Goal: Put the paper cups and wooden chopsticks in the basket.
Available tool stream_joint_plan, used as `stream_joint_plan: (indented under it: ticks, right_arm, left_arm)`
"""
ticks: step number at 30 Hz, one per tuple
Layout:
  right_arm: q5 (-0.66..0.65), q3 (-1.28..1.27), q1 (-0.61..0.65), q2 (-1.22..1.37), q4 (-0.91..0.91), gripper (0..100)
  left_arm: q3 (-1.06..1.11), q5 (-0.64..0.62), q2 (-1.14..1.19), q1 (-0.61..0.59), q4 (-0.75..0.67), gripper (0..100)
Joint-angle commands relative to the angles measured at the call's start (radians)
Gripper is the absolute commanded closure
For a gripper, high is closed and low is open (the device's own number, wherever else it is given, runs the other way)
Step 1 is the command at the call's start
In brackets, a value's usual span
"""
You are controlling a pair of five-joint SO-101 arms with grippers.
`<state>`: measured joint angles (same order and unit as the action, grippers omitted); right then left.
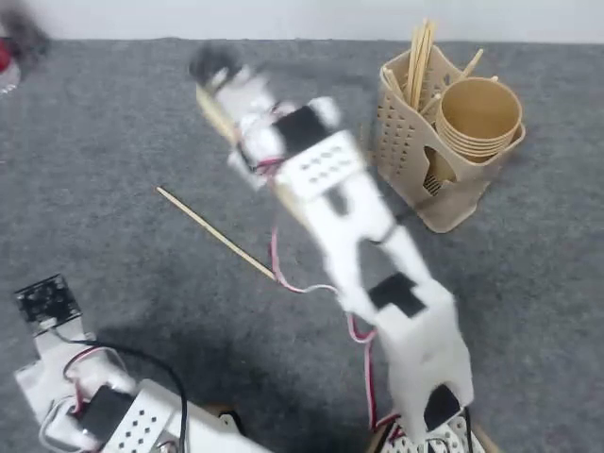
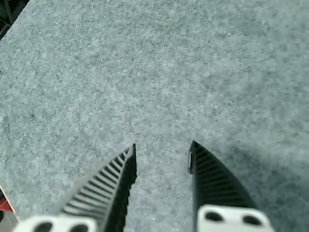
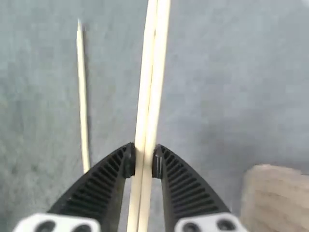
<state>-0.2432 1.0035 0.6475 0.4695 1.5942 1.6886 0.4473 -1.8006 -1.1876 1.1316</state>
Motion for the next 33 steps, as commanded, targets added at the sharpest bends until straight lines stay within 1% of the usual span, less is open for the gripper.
stream_joint_plan:
  ticks: [1, 4, 7, 10, 13, 17, 19, 21, 24, 29, 33]
  right_arm:
    - [-0.012, 0.176, -0.047, -0.176, 0.068, 99.2]
    - [-0.005, 0.273, -0.073, -0.26, 0.124, 99.2]
    - [0.006, 0.351, -0.068, -0.34, 0.202, 99.2]
    - [0.095, 0.35, -0.065, -0.444, 0.208, 99.2]
    - [0.121, 0.213, -0.058, -0.591, 0.208, 99.2]
    - [0.158, -0.08, -0.061, -0.812, 0.199, 99.2]
    - [0.149, -0.186, -0.065, -0.905, 0.188, 99.2]
    - [0.121, -0.25, -0.081, -0.974, 0.142, 99.2]
    - [0.091, -0.304, -0.15, -1.04, 0.038, 99.2]
    - [0.037, -0.397, -0.222, -1.043, -0.093, 99.2]
    - [0.009, -0.575, -0.302, -1.046, -0.32, 99.2]
  left_arm:
    - [-0.005, 0.005, -0.018, 0.009, 0.005, 83]
    - [-0.005, 0.005, -0.018, 0.009, 0.005, 83]
    - [-0.005, 0.005, -0.018, 0.009, 0.006, 83]
    - [-0.005, 0.005, -0.018, 0.009, 0.006, 83]
    - [-0.005, 0.005, -0.018, 0.009, 0.006, 83]
    - [-0.005, 0.005, -0.018, 0.009, 0.006, 83]
    - [-0.005, 0.006, -0.018, 0.009, 0.015, 83]
    - [-0.005, 0.006, -0.018, 0.009, 0.02, 83]
    - [-0.005, 0.006, -0.018, 0.009, 0.02, 83]
    - [-0.005, 0.006, -0.018, 0.009, 0.021, 83]
    - [-0.005, 0.006, -0.018, 0.009, 0.021, 83]
